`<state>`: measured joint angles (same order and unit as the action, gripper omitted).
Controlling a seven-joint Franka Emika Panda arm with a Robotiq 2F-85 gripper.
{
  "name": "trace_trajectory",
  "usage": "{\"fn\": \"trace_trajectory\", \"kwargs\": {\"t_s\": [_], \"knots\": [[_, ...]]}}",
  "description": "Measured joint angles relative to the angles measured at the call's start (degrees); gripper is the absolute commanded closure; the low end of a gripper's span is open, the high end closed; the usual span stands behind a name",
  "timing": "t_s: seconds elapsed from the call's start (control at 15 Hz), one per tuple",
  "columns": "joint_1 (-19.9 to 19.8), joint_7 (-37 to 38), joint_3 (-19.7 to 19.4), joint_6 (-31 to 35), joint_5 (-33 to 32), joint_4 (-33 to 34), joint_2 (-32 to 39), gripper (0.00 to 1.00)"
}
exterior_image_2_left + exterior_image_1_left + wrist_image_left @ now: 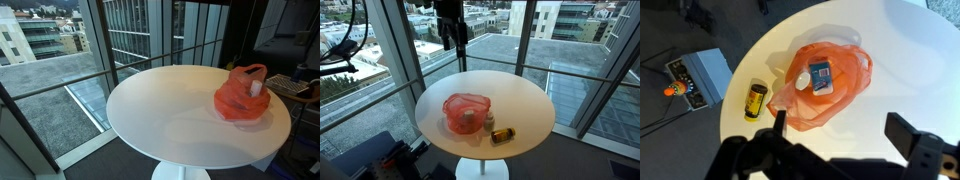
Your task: Pick up the yellow and brown bottle from the table and put it in the plastic bag
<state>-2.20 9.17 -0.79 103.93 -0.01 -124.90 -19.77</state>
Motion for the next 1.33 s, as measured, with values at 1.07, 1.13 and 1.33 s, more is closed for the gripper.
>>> {"fn": "trace_trajectory", "kwargs": {"t_s": [1.07,1.13,1.33], "knots": [[-5.2,3.2,-4.0,4.4,-4.4,5.9,13.8,0.00],[-5.2,3.2,-4.0,4.4,-4.4,5.9,13.8,0.00],[-5.2,3.2,-4.2,5.4,-4.4,5.9,14.1,0.00]]}}
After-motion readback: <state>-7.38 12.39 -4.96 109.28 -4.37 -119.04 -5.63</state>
